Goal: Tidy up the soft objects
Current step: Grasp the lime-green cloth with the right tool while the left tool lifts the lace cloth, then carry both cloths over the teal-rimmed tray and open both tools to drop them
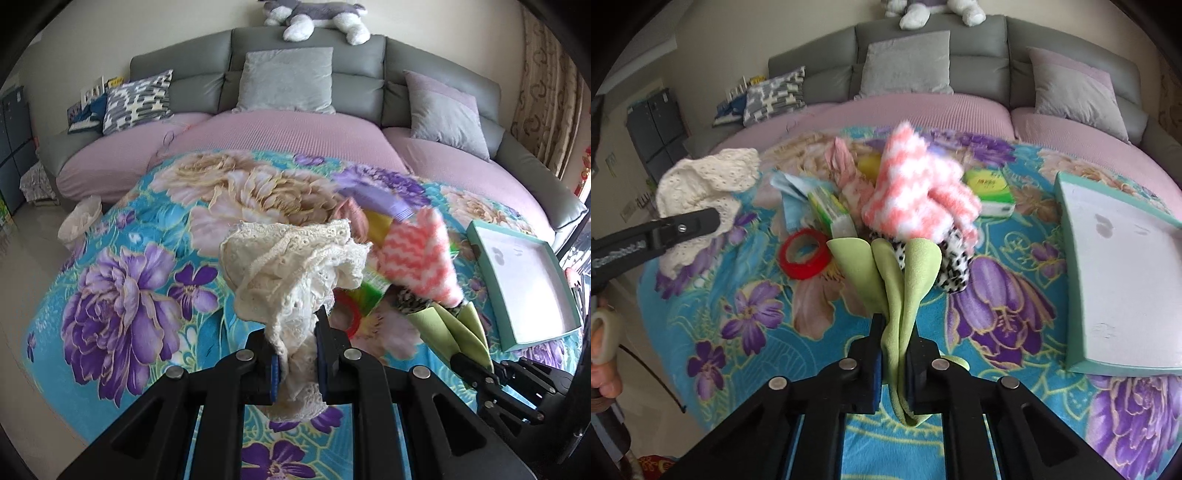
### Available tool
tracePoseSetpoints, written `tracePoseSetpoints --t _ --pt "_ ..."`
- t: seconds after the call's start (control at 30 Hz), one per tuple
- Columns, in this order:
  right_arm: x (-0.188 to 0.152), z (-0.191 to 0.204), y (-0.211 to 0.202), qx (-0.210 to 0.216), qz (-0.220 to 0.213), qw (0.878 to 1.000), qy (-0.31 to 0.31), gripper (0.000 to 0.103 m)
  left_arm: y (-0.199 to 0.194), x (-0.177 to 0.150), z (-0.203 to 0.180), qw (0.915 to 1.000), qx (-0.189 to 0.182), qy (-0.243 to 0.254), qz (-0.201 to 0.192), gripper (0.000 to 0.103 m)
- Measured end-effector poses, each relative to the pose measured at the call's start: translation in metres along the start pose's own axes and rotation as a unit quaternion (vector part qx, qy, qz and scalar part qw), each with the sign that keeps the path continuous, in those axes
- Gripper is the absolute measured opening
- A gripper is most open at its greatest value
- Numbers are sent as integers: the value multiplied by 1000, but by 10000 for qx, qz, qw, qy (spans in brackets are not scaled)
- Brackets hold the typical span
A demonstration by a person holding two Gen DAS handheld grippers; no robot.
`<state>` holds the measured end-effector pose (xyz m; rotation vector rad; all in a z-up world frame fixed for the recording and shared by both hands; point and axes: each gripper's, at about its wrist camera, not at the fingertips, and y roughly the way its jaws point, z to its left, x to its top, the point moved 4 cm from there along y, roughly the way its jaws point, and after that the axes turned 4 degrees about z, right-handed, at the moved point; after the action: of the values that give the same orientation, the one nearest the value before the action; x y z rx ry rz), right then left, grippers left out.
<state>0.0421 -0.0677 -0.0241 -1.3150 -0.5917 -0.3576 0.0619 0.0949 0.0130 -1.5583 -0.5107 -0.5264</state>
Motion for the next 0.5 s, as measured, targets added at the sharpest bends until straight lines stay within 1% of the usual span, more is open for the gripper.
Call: tracePoseSetpoints --t 0.07,0.23,0.37,0.5 --pt "5 -5 -15 -5 -166 9998 81 10 -8 7 -8 9999 -20 88 -99 16" --pt "26 -25 -57 -178 -783 9966 209 10 -29 33 -40 9980 -188 413 -438 17" --pt "43 -54 -82 -582 -1097 9915 381 10 -38 55 -79 9940 -423 774 -654 17" --pt "51 -86 -93 -971 -1223 9857 632 10 -38 67 -124 9882 -709 1146 -729 17"
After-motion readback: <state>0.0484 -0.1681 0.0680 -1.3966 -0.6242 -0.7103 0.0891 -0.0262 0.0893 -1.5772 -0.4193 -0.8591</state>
